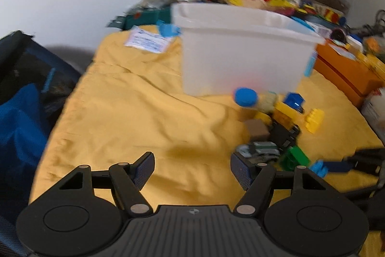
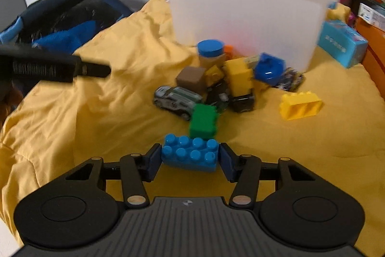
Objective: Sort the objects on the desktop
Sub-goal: 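Grasp the blue brick with the right tool while the left tool grasps the white car, then carry the blue brick and white car over the clear bin and release both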
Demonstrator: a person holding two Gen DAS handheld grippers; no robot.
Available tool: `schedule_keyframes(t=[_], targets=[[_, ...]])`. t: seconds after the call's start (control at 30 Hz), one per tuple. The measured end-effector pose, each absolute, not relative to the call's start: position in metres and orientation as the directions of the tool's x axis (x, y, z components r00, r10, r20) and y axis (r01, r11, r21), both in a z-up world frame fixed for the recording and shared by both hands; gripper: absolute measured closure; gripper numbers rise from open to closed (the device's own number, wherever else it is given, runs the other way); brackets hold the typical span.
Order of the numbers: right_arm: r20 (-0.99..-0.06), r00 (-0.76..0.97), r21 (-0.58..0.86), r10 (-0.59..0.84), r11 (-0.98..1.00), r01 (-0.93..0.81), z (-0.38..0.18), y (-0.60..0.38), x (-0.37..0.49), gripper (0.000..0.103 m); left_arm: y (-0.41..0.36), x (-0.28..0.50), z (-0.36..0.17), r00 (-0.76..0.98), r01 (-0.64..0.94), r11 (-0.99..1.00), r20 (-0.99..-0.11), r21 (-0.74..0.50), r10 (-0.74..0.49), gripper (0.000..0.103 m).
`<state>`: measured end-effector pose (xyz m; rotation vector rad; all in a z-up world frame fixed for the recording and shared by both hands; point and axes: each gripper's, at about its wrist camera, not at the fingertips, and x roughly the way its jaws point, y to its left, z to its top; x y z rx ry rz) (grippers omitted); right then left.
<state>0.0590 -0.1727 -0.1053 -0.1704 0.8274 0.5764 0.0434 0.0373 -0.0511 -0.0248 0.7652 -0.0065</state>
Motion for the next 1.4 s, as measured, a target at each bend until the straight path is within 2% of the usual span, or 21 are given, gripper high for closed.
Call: schedule_keyframes(t=[0.3, 0.5, 0.53, 0.6, 0.77, 1.03, 1.4], targets=[[-0.73, 0.596, 0.05, 0.333, 0.897, -0.439, -0.089, -0.247, 0.05, 0.048, -0.019, 0.074, -0.085, 0.67, 0.062, 0.995, -0.735, -0.083, -0.103, 0.03], [-0.734, 0.602, 0.065, 0.315, 0.915, -0.399, -0.09, -0.262, 0.046, 0.048, -0.031, 0.089, -0.094, 0.662, 0.044, 0.996, -0.744, -0.08, -0.089, 0.027], [-0.735, 0.601, 0.067, 0.315, 0.915, -0.398, -0.091, -0.264, 0.045, 0.048, -0.031, 0.09, -0.094, 0.666, 0.04, 0.996, -0.741, -0.085, -0.09, 0.027], [-0.735, 0.6, 0.07, 0.317, 0.915, -0.397, -0.092, -0.265, 0.045, 0.048, -0.032, 0.09, -0.094, 0.672, 0.06, 0.995, -0.734, -0.076, -0.097, 0.036], [-0.728, 0.604, 0.082, 0.325, 0.916, -0.393, -0.09, -0.266, 0.048, 0.048, -0.026, 0.084, -0.09, 0.683, 0.093, 0.995, -0.725, -0.031, -0.086, 0.036], [-0.694, 0.629, 0.094, 0.349, 0.911, -0.402, -0.077, -0.261, 0.057, 0.048, 0.002, 0.067, -0.043, 0.744, 0.04, 0.997, -0.664, -0.06, -0.069, 0.035], [-0.552, 0.717, 0.146, 0.425, 0.896, -0.42, -0.012, -0.247, 0.087, 0.048, 0.043, 0.067, 0.038, 0.805, -0.015, 0.997, -0.592, -0.071, -0.029, 0.035]])
